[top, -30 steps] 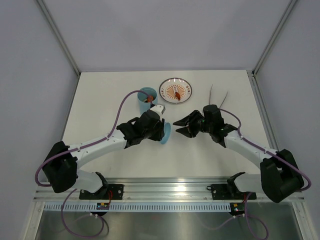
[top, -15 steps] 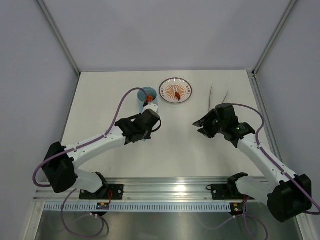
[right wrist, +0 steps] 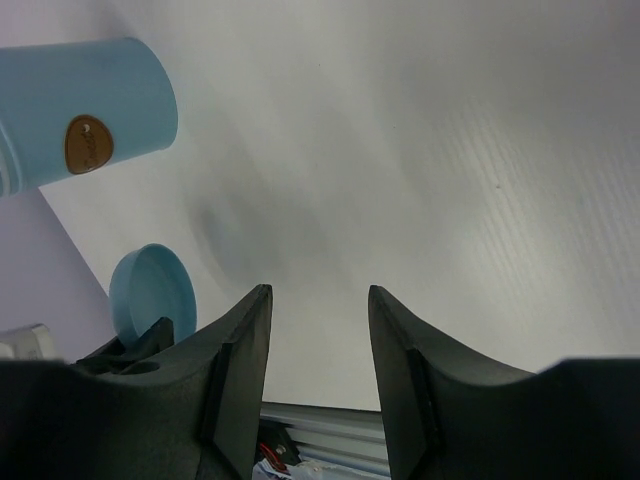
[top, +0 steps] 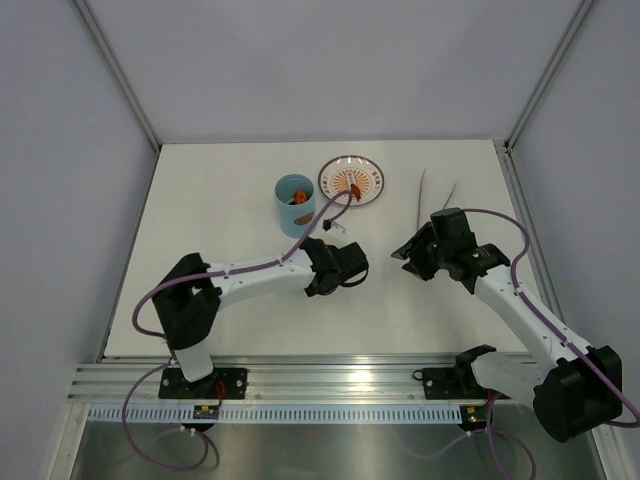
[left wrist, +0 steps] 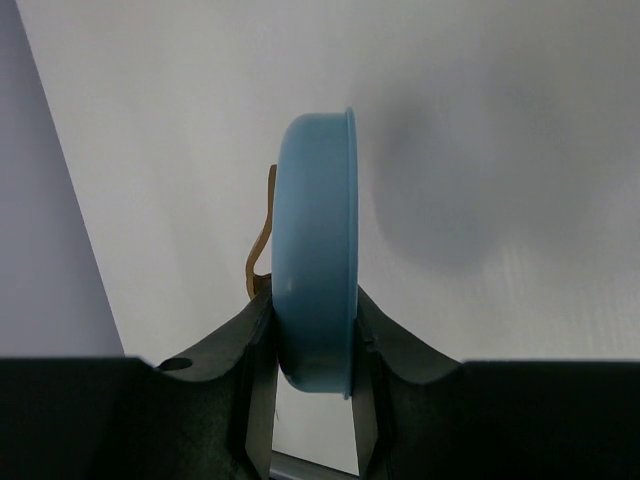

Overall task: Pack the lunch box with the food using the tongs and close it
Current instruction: Adjust the box lid at the center of the board.

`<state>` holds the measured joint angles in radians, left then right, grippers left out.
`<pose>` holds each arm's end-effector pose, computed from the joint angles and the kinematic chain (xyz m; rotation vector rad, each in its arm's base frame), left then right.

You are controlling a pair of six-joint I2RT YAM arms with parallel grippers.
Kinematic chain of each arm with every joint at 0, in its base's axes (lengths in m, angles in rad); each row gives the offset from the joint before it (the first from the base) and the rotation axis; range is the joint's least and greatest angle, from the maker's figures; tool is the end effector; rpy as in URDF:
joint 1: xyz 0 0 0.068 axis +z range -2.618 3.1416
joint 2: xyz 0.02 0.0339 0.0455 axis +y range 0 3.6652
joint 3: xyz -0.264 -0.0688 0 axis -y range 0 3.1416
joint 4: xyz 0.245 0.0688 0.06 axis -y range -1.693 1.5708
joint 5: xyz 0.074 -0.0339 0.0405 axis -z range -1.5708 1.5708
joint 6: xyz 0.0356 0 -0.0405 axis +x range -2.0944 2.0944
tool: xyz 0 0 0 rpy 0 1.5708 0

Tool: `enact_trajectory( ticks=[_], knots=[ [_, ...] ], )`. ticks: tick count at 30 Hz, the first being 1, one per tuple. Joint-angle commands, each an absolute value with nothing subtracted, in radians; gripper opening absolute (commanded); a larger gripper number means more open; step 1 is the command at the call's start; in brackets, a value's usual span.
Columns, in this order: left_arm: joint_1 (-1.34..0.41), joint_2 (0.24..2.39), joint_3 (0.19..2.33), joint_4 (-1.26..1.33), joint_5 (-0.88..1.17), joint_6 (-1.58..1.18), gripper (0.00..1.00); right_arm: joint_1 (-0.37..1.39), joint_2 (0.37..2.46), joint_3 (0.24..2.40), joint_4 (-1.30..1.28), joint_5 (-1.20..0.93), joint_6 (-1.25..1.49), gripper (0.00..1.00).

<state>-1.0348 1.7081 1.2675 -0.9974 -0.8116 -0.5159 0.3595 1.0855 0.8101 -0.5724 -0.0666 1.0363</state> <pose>0.1838 -0.2588 0.2272 0.5518 2.3475 0.6274 0.2064 0.0801 0.2560 0.8144 2.4106 0.6831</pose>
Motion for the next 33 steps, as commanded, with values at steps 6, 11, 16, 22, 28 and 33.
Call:
enact_trajectory(
  ticks=[6, 11, 16, 22, 28, 33],
  knots=[
    [-1.166, 1.897, 1.446, -1.151, -0.94, -0.678, 0.17, 0.341, 1.048, 0.853, -0.618, -0.006, 1.002, 0.51],
    [-1.193, 1.927, 1.463, -1.095, -0.884, -0.637, 0.34, 0.334, 1.029, 0.854, -0.635, 0.026, 0.994, 0.51],
    [-1.203, 1.93, 1.457, -1.039, -0.815, -0.601, 0.54, 0.331, 1.022, 0.857, -0.649, 0.037, 0.991, 0.51],
    [-1.203, 1.896, 1.451, -0.996, -0.758, -0.568, 0.73, 0.33, 1.009, 0.862, -0.661, 0.046, 0.988, 0.52],
    [-1.201, 1.8, 1.445, -0.94, -0.648, -0.506, 0.93, 0.33, 1.0, 0.874, -0.687, 0.071, 0.976, 0.52],
    [-1.106, 1.674, 1.359, -0.862, -0.419, -0.477, 0.96, 0.33, 0.982, 0.879, -0.706, 0.074, 0.969, 0.52]
  ],
)
